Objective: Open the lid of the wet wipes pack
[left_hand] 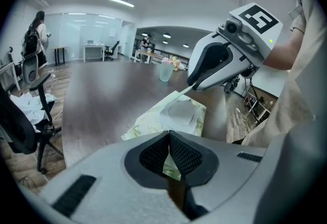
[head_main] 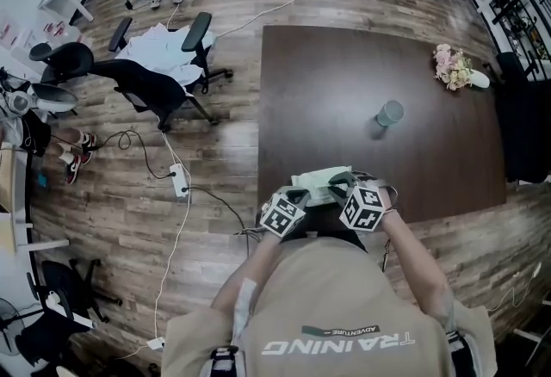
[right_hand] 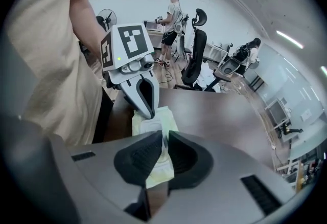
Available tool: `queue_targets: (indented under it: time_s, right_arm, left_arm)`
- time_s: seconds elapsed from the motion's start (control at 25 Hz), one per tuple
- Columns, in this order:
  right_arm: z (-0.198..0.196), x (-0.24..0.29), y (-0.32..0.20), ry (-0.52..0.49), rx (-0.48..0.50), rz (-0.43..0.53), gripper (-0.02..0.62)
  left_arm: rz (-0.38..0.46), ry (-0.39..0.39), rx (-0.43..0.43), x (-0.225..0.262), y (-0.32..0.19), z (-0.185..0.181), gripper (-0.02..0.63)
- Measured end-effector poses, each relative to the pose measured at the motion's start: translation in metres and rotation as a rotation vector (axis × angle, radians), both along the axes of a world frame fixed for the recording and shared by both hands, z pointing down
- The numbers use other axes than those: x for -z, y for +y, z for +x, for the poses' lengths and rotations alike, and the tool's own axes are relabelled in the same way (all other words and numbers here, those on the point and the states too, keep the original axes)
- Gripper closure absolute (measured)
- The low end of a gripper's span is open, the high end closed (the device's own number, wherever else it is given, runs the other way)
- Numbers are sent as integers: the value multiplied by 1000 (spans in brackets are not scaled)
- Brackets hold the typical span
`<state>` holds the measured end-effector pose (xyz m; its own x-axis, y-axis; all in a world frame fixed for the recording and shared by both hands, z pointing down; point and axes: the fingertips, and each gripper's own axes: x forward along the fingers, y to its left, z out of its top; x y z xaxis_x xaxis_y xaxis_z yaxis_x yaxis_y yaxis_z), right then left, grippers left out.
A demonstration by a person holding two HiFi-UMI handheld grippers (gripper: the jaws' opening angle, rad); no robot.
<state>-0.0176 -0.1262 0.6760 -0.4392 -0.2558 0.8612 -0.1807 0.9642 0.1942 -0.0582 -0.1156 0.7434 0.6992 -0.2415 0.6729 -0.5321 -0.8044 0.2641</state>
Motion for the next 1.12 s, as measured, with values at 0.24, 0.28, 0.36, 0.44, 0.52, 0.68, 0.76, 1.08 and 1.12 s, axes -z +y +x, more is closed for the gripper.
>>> queue_targets:
  time_s: [0.24,0.28,0.36,0.44,0.52,0.68,0.76,1.08,1.12]
  right_arm:
    - [1,5,-29,-44,-78,42,554]
    - [0,4,-35,-50,-92,48,554]
    - [-2,4,-43,-66,-109,48,554]
    - [-3,4,-47,-77,-103,40,552]
    - [-1,5,-50,-84,-85,26,552]
    - [-2,3,-72,-112,-69,-14,552]
    - [-4,-5,-75,-126,-74,-48,552]
    - [-8,-22,-91,-167,-50,-152,552]
    - [-7,-25,-92,-173,-45,-163,552]
  left_arm:
    - [-22,21,3,1,-8,1,597]
    - [-20,20,1,1,-7,1,597]
    - [-20,14,-2,0,-5,0,597]
    - [-29,17,2,-1,-1,1,597]
    - [-42,31,11,2,2,3,597]
    - [-67,45,39,5,-8,3,597]
    - [-89,34,48,0,-6,0,597]
    - [-164,-53,-35,-4,-8,2,597]
    - [-178,-62,-45,-5,-8,3,597]
